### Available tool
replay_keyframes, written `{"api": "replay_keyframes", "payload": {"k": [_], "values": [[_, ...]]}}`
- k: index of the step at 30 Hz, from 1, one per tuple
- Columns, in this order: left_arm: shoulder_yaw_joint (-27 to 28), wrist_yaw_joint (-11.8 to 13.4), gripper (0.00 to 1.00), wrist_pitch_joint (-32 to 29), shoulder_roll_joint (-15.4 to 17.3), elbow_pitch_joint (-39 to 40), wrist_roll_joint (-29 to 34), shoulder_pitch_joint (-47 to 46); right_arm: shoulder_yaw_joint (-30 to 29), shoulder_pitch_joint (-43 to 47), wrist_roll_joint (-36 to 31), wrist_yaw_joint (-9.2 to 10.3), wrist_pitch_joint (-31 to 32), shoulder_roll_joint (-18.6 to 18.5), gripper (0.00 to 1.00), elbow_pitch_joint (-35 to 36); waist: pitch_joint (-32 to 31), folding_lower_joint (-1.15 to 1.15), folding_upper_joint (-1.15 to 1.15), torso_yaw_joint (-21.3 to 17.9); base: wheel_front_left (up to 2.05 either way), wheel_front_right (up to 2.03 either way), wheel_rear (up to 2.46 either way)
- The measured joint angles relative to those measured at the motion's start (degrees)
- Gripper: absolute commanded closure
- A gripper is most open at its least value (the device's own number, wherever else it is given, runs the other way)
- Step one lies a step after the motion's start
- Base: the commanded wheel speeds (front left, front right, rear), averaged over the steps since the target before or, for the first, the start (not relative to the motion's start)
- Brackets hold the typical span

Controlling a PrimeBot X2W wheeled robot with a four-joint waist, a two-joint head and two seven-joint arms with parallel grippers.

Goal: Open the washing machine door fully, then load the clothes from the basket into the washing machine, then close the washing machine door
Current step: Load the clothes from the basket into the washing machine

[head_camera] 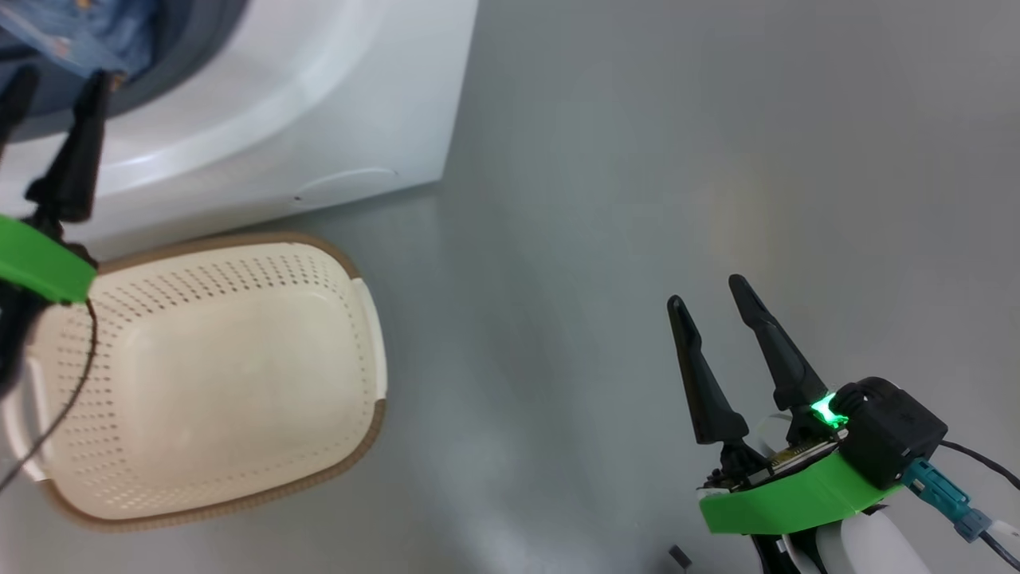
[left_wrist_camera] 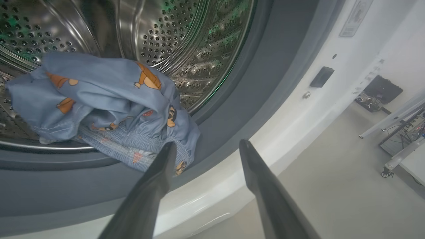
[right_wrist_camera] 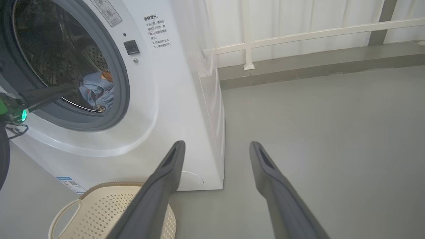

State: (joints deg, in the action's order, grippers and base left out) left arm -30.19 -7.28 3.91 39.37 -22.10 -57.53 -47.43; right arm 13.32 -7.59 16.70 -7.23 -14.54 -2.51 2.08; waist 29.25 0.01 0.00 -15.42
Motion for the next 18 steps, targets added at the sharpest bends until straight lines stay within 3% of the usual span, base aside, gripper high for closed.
{"api": "replay_keyframes", "payload": {"k": [8,18], "values": [[-3.82,0.00,0.00,-0.11,3.59,-3.92,0.12,-7.15,1.29,0.02,0.57,0.00,0.00,0.02,0.00,1.51,3.44,-0.01,0.00,-2.96,0.00,0.00,0.00],[-7.62,0.00,0.00,-3.00,5.06,-9.68,0.71,-13.74,1.43,0.88,0.98,0.00,0.00,0.08,0.00,2.92,6.23,-0.01,0.00,-5.11,0.00,0.00,0.00]]}}
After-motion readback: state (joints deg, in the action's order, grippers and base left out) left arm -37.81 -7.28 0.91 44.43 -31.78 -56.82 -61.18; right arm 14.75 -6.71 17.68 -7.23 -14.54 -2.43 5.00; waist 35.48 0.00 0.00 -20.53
